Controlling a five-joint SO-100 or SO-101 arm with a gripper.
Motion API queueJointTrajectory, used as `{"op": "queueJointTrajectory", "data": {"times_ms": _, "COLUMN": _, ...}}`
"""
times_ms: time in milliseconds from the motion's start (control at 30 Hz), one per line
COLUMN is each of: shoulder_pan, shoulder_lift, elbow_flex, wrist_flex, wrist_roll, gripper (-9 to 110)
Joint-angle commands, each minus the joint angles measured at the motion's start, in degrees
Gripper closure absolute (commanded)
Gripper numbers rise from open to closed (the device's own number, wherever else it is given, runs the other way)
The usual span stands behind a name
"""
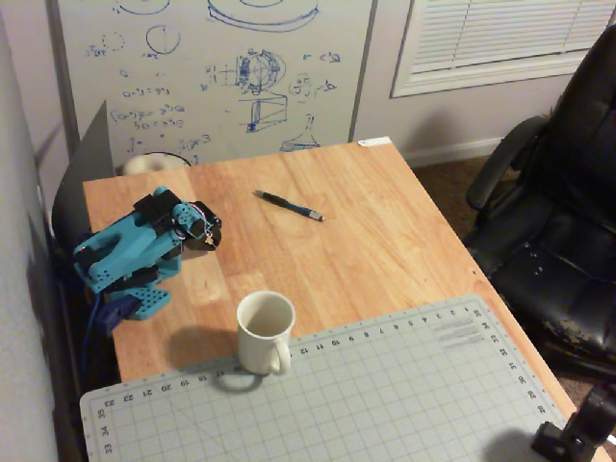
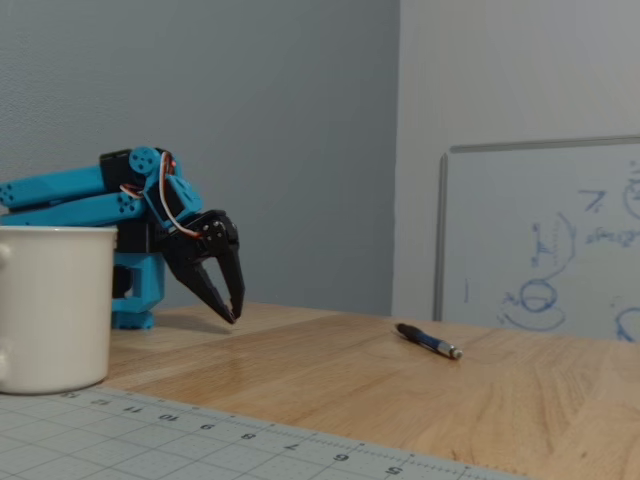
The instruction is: Touch the pen.
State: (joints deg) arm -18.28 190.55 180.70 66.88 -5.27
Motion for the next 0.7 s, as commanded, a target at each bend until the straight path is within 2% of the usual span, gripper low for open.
{"op": "queueJointTrajectory", "data": {"times_ms": 0, "shoulder_pan": 0.18, "shoulder_lift": 1.58, "elbow_flex": -0.79, "wrist_flex": 0.09, "wrist_roll": -0.09, "gripper": 101}}
{"op": "queueJointTrajectory", "data": {"times_ms": 267, "shoulder_pan": 0.18, "shoulder_lift": -1.49, "elbow_flex": -1.58, "wrist_flex": -0.09, "wrist_roll": -0.53, "gripper": 101}}
{"op": "queueJointTrajectory", "data": {"times_ms": 667, "shoulder_pan": -0.35, "shoulder_lift": -28.92, "elbow_flex": -18.11, "wrist_flex": -12.48, "wrist_roll": 0.26, "gripper": 101}}
